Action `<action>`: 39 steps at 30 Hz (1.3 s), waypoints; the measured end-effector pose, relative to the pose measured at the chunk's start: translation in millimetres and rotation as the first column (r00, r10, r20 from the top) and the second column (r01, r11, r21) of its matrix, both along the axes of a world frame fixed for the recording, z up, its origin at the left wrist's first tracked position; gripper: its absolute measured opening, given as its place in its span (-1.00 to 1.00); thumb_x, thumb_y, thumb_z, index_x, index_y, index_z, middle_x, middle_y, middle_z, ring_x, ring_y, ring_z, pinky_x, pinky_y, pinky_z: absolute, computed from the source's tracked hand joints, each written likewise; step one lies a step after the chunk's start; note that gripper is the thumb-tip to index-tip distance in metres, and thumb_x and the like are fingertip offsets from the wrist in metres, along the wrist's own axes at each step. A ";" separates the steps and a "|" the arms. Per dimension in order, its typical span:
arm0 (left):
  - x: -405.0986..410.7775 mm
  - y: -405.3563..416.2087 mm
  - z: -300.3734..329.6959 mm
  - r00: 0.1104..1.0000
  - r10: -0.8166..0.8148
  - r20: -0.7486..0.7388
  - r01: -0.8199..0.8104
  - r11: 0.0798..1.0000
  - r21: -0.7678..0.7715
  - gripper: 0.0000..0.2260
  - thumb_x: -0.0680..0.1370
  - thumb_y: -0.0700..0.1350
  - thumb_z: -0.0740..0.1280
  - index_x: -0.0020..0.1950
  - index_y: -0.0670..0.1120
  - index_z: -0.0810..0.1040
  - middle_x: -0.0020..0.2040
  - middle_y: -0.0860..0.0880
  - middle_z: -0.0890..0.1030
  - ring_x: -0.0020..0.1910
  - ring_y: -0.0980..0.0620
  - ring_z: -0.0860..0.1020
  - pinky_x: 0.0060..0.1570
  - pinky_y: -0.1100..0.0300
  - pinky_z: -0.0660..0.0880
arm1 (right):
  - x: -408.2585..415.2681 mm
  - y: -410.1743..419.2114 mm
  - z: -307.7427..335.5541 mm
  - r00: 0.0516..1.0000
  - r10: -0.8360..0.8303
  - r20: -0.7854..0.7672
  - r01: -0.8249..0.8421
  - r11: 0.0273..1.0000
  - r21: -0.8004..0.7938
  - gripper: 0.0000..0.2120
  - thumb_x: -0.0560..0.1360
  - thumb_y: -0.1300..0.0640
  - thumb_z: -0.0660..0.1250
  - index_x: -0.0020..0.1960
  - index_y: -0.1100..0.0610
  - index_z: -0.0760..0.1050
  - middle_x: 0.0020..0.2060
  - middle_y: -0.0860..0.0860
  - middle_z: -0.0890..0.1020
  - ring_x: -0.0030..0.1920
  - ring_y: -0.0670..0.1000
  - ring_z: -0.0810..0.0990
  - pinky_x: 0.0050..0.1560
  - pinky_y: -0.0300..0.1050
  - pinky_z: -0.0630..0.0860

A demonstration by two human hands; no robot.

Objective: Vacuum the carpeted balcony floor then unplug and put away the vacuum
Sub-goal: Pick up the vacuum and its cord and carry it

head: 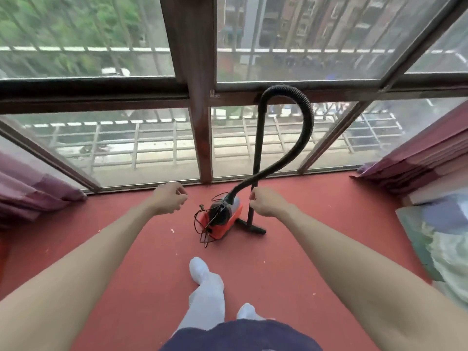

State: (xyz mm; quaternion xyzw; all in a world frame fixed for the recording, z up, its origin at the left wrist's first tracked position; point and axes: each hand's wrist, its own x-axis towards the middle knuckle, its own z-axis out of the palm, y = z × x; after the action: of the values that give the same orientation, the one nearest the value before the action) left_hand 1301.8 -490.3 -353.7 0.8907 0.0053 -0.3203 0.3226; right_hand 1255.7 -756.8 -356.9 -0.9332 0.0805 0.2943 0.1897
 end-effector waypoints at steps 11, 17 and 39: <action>79.6 13.5 -66.6 0.957 0.186 -0.223 -0.211 0.973 -0.091 -0.83 0.57 -0.24 0.19 0.05 -0.28 0.51 -0.13 -0.19 0.59 -0.26 -0.07 0.54 -0.20 0.06 0.54 | 96.3 37.6 -50.8 0.990 0.052 -0.129 -0.050 0.999 0.020 -0.75 0.53 0.18 0.18 0.07 0.24 0.57 0.03 0.17 0.65 0.08 0.20 0.60 0.11 0.05 0.54; 74.1 15.5 -144.3 0.842 0.431 -0.323 -0.469 0.882 -0.045 -0.85 0.55 -0.26 0.17 0.02 -0.27 0.51 -0.16 -0.19 0.58 -0.31 -0.08 0.52 -0.28 0.10 0.48 | 131.5 43.9 -142.8 0.963 0.164 -0.212 -0.157 0.986 0.048 -0.91 0.45 0.24 0.19 -0.20 0.17 0.44 -0.21 0.13 0.59 -0.13 0.19 0.57 -0.17 -0.03 0.50; 15.2 -20.9 -571.7 0.513 0.758 -0.402 -0.835 0.550 -0.030 -0.91 0.45 -0.04 0.31 -0.20 -0.02 0.57 -0.25 0.01 0.67 -0.20 -0.03 0.63 -0.01 -0.02 0.58 | 36.8 108.3 -556.9 0.985 -0.093 -0.144 0.121 0.971 0.206 -0.62 0.49 0.25 0.24 0.28 0.06 0.39 0.18 -0.03 0.45 0.10 0.02 0.54 0.08 -0.03 0.48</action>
State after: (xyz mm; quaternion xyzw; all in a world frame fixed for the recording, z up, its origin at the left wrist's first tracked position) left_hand 1317.0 -511.1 -925.4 0.6749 0.4365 -0.2828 0.5234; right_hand 1292.5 -648.5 -913.8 -0.8800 0.1111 0.3521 0.2988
